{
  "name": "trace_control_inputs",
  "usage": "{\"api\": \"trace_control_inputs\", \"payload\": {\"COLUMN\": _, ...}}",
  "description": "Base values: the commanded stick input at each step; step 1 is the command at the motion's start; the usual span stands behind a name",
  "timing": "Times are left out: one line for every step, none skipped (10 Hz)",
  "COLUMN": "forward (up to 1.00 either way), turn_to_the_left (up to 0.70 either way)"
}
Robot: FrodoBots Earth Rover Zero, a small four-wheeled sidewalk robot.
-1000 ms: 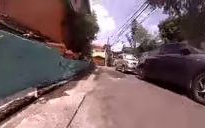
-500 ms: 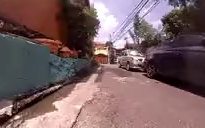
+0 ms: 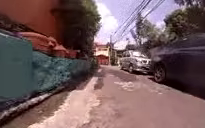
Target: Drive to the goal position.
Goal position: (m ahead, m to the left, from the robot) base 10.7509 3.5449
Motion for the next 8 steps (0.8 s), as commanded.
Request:
{"api": "trace_control_inputs", "payload": {"forward": 1.00, "turn_to_the_left": 0.00}}
{"api": "trace_control_inputs", "payload": {"forward": 1.00, "turn_to_the_left": 0.00}}
{"api": "trace_control_inputs", "payload": {"forward": 1.00, "turn_to_the_left": -0.08}}
{"api": "trace_control_inputs", "payload": {"forward": 1.00, "turn_to_the_left": -0.27}}
{"api": "trace_control_inputs", "payload": {"forward": 1.00, "turn_to_the_left": -0.27}}
{"api": "trace_control_inputs", "payload": {"forward": 1.00, "turn_to_the_left": -0.27}}
{"api": "trace_control_inputs", "payload": {"forward": 1.00, "turn_to_the_left": -0.09}}
{"api": "trace_control_inputs", "payload": {"forward": 1.00, "turn_to_the_left": 0.00}}
